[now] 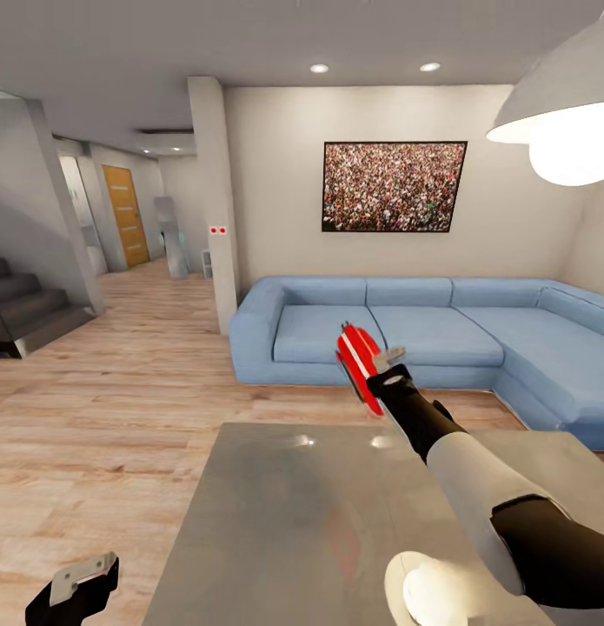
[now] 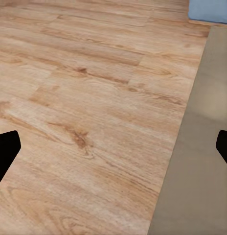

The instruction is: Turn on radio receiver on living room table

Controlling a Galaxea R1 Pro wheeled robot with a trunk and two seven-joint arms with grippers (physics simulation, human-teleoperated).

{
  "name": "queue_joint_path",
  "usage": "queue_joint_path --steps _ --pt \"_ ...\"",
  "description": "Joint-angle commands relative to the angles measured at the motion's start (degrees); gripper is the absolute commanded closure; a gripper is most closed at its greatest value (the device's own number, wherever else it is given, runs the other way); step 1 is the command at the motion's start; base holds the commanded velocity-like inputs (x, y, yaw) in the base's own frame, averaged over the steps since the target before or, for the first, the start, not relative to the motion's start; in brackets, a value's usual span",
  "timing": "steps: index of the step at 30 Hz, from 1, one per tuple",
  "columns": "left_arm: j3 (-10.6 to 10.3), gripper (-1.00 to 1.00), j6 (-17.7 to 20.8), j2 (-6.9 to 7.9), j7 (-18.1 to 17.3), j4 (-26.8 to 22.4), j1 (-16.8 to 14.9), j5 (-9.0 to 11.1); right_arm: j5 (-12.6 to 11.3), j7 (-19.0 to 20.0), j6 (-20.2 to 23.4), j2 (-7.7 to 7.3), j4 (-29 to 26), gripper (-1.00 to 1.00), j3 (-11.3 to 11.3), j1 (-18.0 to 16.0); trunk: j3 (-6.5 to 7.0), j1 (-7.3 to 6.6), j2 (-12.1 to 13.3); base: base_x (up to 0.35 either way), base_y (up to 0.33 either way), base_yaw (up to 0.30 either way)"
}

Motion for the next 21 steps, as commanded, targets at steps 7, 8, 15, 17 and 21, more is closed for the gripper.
queue_joint_path --steps 7,8,15,17,21 --pt "0.03 -1.00 0.00 0.04 -0.02 0.06 0.02 -0.04 0.22 -17.94 -4.08 0.74 0.11 1.00 13.02 0.01 0.00 0.00 0.00 0.000 0.000 0.000" --pt "0.02 -1.00 0.00 0.04 -0.02 0.07 0.02 -0.06 0.21 -21.30 -4.60 0.83 0.18 1.00 15.35 0.01 0.00 0.00 0.00 0.000 0.000 0.000" --pt "0.07 -1.00 0.00 0.04 -0.02 0.08 0.01 -0.04 0.04 -35.07 -5.23 1.10 0.50 1.00 27.79 0.11 0.00 0.00 0.00 0.000 0.000 0.000" --pt "0.08 -1.00 0.00 0.08 -0.03 0.08 0.03 -0.06 -0.14 -40.65 -5.13 1.12 0.60 1.00 33.98 0.20 0.00 0.00 0.00 0.000 0.000 0.000" --pt "0.15 -1.00 0.00 0.11 -0.03 0.09 0.01 -0.05 -0.28 -49.75 -4.98 1.10 1.31 1.00 42.69 0.30 0.00 0.00 0.00 0.000 0.000 0.000"
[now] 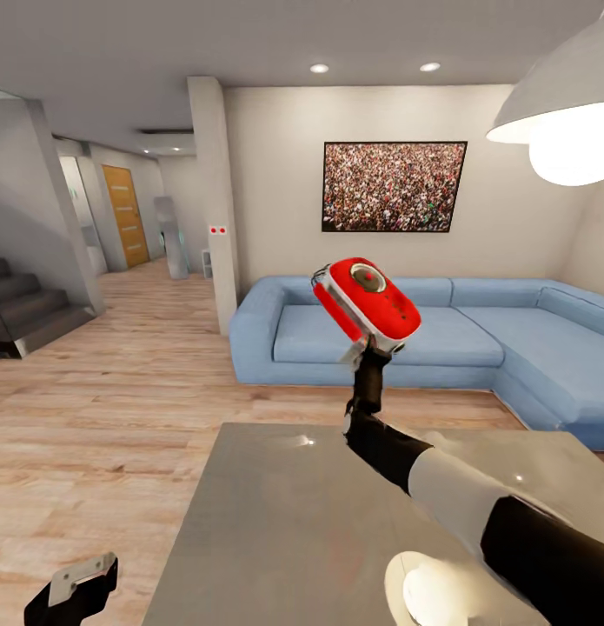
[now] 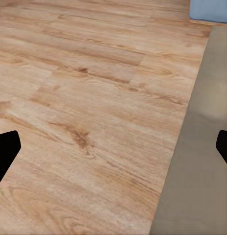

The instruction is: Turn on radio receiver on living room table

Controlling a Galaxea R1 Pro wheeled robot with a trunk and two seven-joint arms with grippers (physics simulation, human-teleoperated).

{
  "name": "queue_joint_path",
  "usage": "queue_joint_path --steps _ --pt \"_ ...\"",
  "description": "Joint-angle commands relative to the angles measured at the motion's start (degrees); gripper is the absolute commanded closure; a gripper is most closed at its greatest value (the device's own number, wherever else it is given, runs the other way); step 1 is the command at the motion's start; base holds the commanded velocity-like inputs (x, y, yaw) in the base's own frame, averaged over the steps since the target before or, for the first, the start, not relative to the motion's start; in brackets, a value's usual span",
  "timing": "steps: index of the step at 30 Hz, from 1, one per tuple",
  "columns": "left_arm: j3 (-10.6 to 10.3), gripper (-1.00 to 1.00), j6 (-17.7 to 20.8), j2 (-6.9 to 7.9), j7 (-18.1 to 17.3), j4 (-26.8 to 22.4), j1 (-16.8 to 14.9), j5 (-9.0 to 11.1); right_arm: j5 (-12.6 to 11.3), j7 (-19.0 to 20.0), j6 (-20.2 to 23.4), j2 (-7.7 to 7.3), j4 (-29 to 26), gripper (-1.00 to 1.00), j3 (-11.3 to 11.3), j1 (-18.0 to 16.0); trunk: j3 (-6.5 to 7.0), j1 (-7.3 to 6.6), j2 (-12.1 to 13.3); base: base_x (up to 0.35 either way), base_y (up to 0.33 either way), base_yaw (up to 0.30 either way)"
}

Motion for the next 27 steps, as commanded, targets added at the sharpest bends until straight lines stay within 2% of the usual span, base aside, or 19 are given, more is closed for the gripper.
queue_joint_path --steps 1,2,3,5,6,8,11,13,15,18,20,21,27 --pt "0.01 -1.00 0.00 0.01 0.00 0.00 0.01 0.00 -0.08 -2.93 -0.08 -0.02 0.58 1.00 2.66 0.03 0.00 0.00 0.00 0.000 0.000 0.000" --pt "0.01 -1.00 0.00 0.01 0.00 0.00 0.01 -0.01 -0.07 -4.30 -0.07 -0.01 0.88 1.00 3.89 0.05 0.00 0.00 0.00 0.000 0.000 0.000" --pt "0.00 -1.00 0.00 0.00 0.00 0.00 -0.02 0.00 -0.09 -6.78 -0.04 0.01 1.46 1.00 6.26 0.09 0.00 0.00 0.00 0.000 0.000 0.000" --pt "0.01 -1.00 0.00 0.01 0.00 0.00 0.00 -0.02 -0.11 -8.79 0.10 0.02 2.00 1.00 8.43 0.13 0.00 0.00 0.00 0.000 0.000 0.000" --pt "0.01 -1.00 0.00 0.01 0.00 0.00 -0.01 -0.02 -0.11 -10.39 0.59 0.02 2.41 1.00 10.39 0.17 0.00 0.00 0.00 0.000 0.000 0.000" --pt "0.02 -1.00 0.00 0.02 0.00 0.00 0.00 -0.03 -0.10 -11.72 1.62 0.01 2.70 1.00 12.14 0.26 0.00 0.00 0.00 0.000 0.000 0.000" --pt "0.02 -1.00 0.00 0.02 0.00 0.00 0.00 -0.04 0.01 -14.99 6.15 0.01 3.02 1.00 15.81 1.00 0.00 0.00 0.00 0.000 0.000 0.000" --pt "0.02 -1.00 0.00 0.02 0.00 0.00 0.01 -0.04 0.06 -16.37 8.08 0.02 3.08 1.00 17.23 1.38 0.00 0.00 0.00 0.000 0.000 0.000" --pt "0.02 -1.00 0.00 0.02 0.00 0.00 0.00 -0.04 0.10 -18.64 10.88 0.00 3.13 1.00 20.30 1.80 0.00 0.00 0.00 0.000 0.000 0.000" --pt "0.02 -1.00 0.00 0.02 0.00 0.00 0.00 -0.04 0.07 -19.79 12.95 -0.01 3.16 1.00 23.84 1.97 0.00 0.00 0.00 0.000 0.000 0.000" --pt "0.02 -1.00 0.03 0.02 0.00 0.00 -0.03 -0.04 0.06 -20.30 15.83 -0.04 3.20 1.00 27.66 2.04 0.00 0.00 0.00 0.000 0.000 0.000" --pt "0.02 -1.00 0.04 0.02 0.00 0.00 -0.02 -0.04 0.05 -20.49 18.78 -0.05 3.21 1.00 30.46 2.06 0.00 0.00 0.00 0.000 0.000 0.000" --pt "0.02 -1.00 0.07 0.02 0.00 0.00 0.02 -0.04 0.12 -20.73 25.28 -0.06 3.22 1.00 36.18 2.08 0.00 0.00 0.00 0.000 0.000 0.000"
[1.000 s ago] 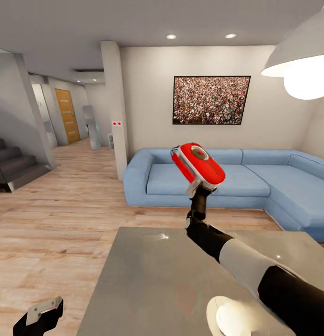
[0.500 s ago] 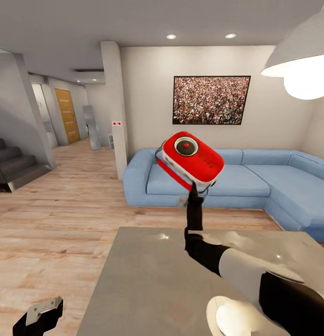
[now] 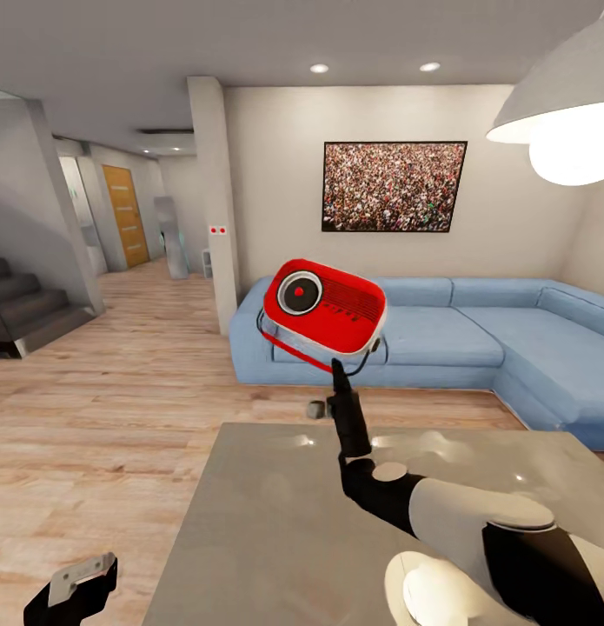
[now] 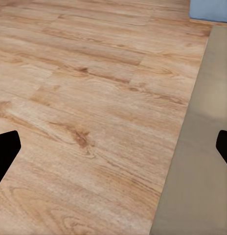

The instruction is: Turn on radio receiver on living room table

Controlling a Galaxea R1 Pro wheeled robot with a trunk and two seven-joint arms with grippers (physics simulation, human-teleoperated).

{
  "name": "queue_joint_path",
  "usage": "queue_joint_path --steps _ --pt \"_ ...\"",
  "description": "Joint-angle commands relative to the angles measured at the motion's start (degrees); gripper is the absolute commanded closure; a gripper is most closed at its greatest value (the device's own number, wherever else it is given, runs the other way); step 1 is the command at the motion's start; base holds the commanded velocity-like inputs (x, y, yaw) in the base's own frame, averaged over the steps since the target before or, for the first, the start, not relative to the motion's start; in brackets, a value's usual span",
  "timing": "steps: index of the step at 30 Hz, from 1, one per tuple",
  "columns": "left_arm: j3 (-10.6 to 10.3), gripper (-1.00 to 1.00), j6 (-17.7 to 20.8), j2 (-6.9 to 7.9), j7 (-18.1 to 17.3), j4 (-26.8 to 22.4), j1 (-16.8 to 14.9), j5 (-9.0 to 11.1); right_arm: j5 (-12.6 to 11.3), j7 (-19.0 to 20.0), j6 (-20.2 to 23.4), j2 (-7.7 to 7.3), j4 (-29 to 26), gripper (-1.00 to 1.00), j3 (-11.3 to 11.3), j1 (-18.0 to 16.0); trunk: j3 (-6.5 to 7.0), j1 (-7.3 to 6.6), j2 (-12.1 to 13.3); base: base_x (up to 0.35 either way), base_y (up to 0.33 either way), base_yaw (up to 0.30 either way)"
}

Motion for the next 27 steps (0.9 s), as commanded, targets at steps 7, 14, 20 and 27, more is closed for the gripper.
queue_joint_path --steps 7,14,20,27 --pt "0.00 -1.00 -0.01 0.00 0.00 0.00 0.01 0.00 0.04 -2.49 4.78 -0.36 0.00 1.00 7.43 -0.02 0.01 0.00 0.00 0.000 0.000 0.000" --pt "0.08 -1.00 -0.05 0.00 -0.08 0.00 -0.01 0.00 0.08 -3.66 6.45 -0.51 0.44 1.00 8.80 0.01 0.01 0.00 0.00 0.000 0.000 0.000" --pt "0.09 -1.00 -0.04 0.00 -0.09 0.00 -0.01 0.00 0.11 -8.96 7.55 -0.54 4.05 1.00 11.92 1.05 0.01 0.00 0.00 0.000 0.000 0.000" --pt "0.09 -1.00 0.01 0.00 -0.04 0.00 -0.01 0.00 0.04 -12.28 7.67 -0.94 4.98 1.00 14.74 1.35 0.01 0.00 0.00 0.000 0.000 0.000"
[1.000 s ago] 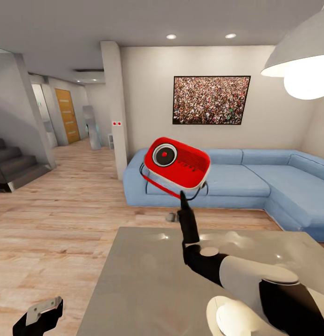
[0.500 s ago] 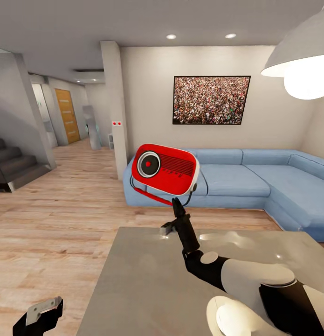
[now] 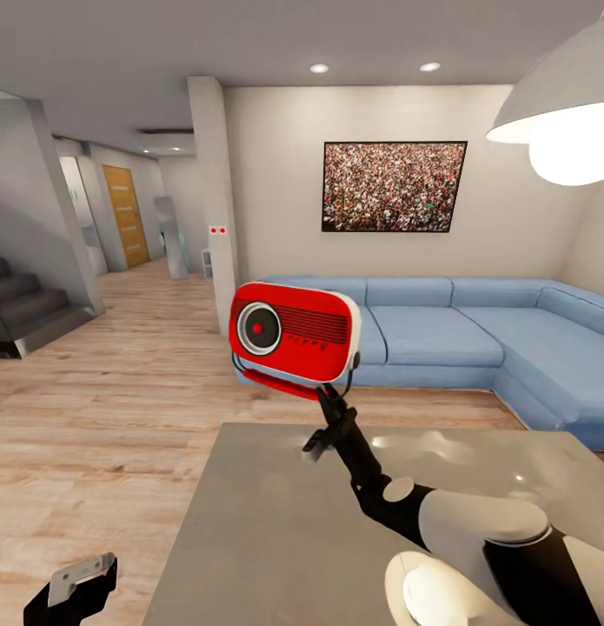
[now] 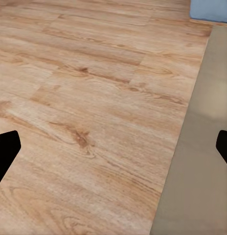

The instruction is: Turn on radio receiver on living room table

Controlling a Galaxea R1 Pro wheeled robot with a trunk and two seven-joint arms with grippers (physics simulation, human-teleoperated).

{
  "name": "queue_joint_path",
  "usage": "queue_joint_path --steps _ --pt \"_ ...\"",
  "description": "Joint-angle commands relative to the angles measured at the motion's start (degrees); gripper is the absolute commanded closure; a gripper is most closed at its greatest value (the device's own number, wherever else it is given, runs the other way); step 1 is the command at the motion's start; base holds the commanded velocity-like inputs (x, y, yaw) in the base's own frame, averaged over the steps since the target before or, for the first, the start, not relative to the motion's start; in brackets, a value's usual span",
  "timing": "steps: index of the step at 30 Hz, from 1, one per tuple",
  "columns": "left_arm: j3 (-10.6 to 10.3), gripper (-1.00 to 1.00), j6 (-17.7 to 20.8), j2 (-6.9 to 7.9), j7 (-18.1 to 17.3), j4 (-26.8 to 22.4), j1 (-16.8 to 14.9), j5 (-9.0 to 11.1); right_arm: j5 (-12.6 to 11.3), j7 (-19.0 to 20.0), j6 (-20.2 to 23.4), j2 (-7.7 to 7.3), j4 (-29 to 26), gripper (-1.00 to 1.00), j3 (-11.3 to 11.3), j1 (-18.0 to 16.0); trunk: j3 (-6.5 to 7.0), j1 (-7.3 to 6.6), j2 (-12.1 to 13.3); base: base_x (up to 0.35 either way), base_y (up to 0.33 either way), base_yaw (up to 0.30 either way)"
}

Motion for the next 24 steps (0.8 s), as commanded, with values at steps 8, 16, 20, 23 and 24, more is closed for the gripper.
queue_joint_path --steps 8,16,20,23,24 --pt "0.00 -1.00 0.00 0.00 0.04 0.00 0.01 0.00 0.26 -0.02 -0.03 -1.51 0.17 1.00 0.25 0.04 0.01 0.00 0.00 0.000 0.000 0.000" --pt "0.00 -1.00 0.00 0.00 0.04 0.00 -0.02 0.00 0.19 -0.02 -0.03 -2.74 0.18 1.00 0.27 0.06 0.01 0.00 0.00 0.000 0.000 0.000" --pt "0.00 -1.00 0.00 0.00 0.04 0.00 -0.02 0.00 0.11 -0.02 0.01 -3.10 0.26 1.00 0.28 0.05 0.01 0.00 0.00 0.000 0.000 0.000" --pt "0.15 -1.00 -0.13 -0.04 0.09 -0.01 -0.02 0.04 0.15 -0.02 -0.02 -3.16 0.27 1.00 0.28 0.03 0.01 0.00 0.00 0.000 0.000 0.000" --pt "0.39 -1.00 -0.16 -0.06 0.09 0.00 -0.02 0.11 0.16 -0.02 -0.02 -3.17 0.26 1.00 0.28 0.04 0.01 0.00 0.00 0.000 0.000 0.000"
